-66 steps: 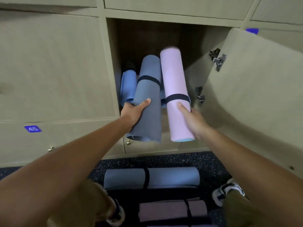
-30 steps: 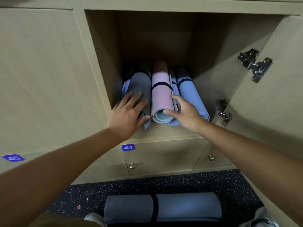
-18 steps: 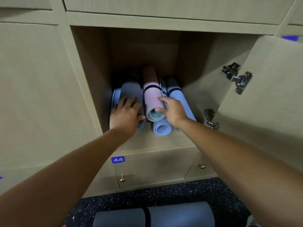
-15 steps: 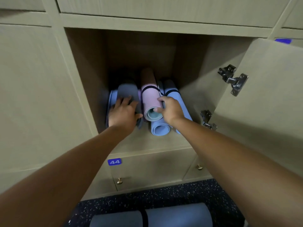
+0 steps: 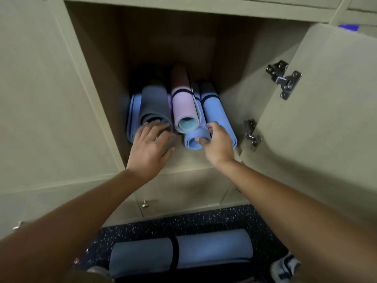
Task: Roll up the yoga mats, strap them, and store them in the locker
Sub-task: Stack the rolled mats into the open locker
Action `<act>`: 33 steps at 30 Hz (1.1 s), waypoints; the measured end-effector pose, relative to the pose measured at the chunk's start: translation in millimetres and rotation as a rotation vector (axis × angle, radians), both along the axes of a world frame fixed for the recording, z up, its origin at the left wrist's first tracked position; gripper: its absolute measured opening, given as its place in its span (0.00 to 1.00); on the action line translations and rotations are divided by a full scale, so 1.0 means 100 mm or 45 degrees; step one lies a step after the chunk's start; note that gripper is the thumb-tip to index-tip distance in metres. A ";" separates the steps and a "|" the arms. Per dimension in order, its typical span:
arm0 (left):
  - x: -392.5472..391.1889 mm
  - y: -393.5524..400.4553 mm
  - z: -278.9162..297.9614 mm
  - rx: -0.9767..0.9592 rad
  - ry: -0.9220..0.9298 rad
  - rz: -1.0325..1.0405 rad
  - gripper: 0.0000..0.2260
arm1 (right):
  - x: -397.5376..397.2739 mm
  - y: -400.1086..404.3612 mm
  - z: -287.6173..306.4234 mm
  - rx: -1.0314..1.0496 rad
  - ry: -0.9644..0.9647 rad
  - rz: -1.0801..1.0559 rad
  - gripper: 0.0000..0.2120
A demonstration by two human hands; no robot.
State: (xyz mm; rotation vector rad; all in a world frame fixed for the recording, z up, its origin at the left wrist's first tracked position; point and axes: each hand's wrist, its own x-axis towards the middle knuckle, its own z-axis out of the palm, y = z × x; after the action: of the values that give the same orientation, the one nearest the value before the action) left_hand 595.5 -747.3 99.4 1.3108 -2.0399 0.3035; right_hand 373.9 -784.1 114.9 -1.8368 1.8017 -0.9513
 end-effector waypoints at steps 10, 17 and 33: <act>-0.51 1.39 -1.10 0.739 0.057 -0.314 0.12 | -0.86 1.44 -0.95 0.399 0.033 0.069 0.18; -0.95 1.82 -1.78 1.235 0.020 -0.381 0.16 | -1.36 2.26 -1.67 0.735 -0.057 -0.007 0.19; -1.23 2.22 -3.31 2.093 -0.296 -0.169 0.33 | -1.86 3.42 -3.25 1.394 0.149 0.216 0.29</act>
State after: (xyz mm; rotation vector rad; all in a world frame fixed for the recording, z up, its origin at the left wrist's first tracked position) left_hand 472.1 -525.8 -231.8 1.9379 -2.4768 -1.6879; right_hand 187.8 -442.3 -209.9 -1.2691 1.6467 0.2378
